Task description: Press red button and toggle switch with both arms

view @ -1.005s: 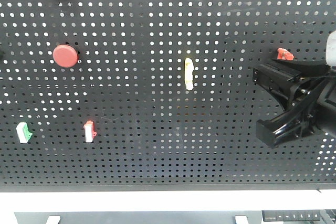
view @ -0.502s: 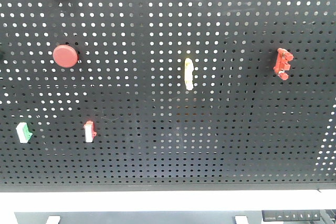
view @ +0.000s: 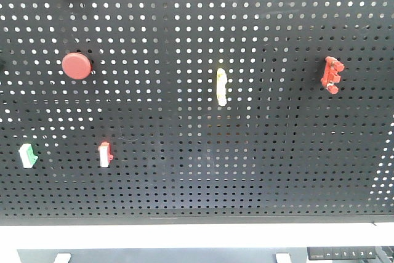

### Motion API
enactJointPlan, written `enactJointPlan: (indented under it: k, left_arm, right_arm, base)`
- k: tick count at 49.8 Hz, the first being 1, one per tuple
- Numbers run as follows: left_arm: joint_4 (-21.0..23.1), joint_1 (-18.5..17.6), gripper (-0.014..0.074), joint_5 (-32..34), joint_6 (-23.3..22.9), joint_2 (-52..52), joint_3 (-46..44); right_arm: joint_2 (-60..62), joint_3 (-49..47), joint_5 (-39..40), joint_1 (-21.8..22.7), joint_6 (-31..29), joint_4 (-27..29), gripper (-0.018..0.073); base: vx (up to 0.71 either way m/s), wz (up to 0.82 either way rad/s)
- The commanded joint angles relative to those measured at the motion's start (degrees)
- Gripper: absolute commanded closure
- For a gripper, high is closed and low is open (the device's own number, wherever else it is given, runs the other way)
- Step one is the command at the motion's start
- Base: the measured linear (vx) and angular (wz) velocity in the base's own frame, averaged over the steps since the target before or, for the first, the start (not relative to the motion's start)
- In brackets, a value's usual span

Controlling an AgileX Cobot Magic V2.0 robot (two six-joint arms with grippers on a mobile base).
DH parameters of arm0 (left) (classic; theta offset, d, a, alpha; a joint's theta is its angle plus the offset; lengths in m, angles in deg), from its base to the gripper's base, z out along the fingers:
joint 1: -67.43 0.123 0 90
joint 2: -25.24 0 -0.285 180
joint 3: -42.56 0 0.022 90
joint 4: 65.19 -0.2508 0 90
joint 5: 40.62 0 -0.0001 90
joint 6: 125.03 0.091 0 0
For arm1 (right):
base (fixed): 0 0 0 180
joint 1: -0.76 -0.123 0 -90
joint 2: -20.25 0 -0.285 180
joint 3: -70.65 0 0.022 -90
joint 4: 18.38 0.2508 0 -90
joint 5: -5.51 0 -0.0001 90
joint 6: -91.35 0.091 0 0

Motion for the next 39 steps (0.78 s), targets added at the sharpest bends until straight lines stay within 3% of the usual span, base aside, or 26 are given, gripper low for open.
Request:
enactJointPlan:
  k: [1,39]
  left_arm:
    - [0.14,0.03,0.0595,4.78,-0.34,0.39,1.98]
    - [0.14,0.03,0.0595,4.78,-0.34,0.39,1.98]
  right_arm:
    - [1.0,0.69,3.91,0.33,-0.02,-0.18,0.0563]
    - [0.93,0.69,3.91,0.33,-0.02,-0.18,0.0563]
  base:
    - [0.0,0.0]
    - [0.0,0.0]
